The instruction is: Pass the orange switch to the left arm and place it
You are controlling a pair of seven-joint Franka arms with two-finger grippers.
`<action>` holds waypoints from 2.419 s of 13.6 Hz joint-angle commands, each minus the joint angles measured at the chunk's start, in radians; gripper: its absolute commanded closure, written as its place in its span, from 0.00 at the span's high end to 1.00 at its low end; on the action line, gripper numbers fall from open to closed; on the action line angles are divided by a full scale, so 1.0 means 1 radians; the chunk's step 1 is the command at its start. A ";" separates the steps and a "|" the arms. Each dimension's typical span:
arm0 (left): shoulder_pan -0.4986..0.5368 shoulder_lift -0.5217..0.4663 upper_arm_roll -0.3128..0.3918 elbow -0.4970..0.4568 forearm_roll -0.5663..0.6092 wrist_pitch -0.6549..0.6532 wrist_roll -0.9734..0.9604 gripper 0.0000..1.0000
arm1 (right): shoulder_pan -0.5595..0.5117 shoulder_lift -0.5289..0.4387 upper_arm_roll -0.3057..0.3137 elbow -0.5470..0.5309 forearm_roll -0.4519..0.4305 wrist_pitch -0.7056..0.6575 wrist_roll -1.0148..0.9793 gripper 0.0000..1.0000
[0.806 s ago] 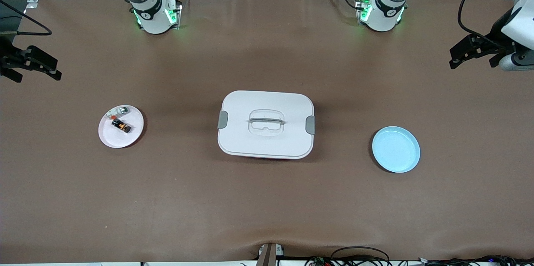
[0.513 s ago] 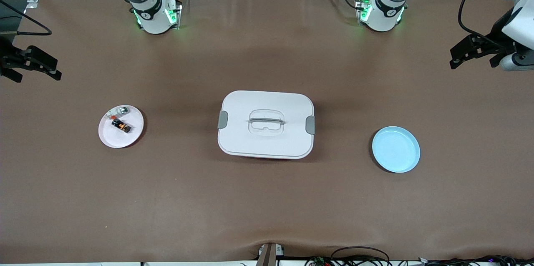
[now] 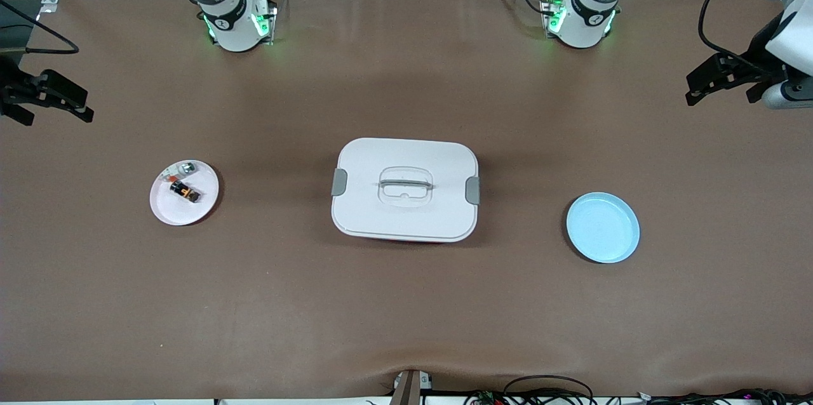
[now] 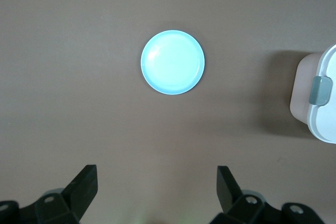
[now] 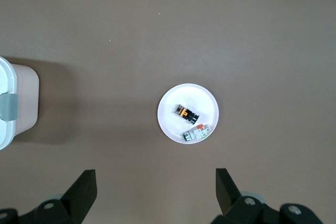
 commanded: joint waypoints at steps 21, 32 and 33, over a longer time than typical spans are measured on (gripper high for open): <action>0.005 -0.002 -0.005 0.005 -0.005 0.019 0.011 1.00 | -0.038 0.016 0.006 -0.115 -0.052 0.009 0.085 1.00; 0.005 0.017 -0.005 0.011 -0.015 0.027 0.009 1.00 | -0.039 0.006 0.008 -0.616 -0.053 0.542 0.374 1.00; 0.004 0.017 -0.005 0.017 -0.014 0.027 0.009 1.00 | -0.036 0.010 0.008 -0.653 -0.055 0.594 0.427 1.00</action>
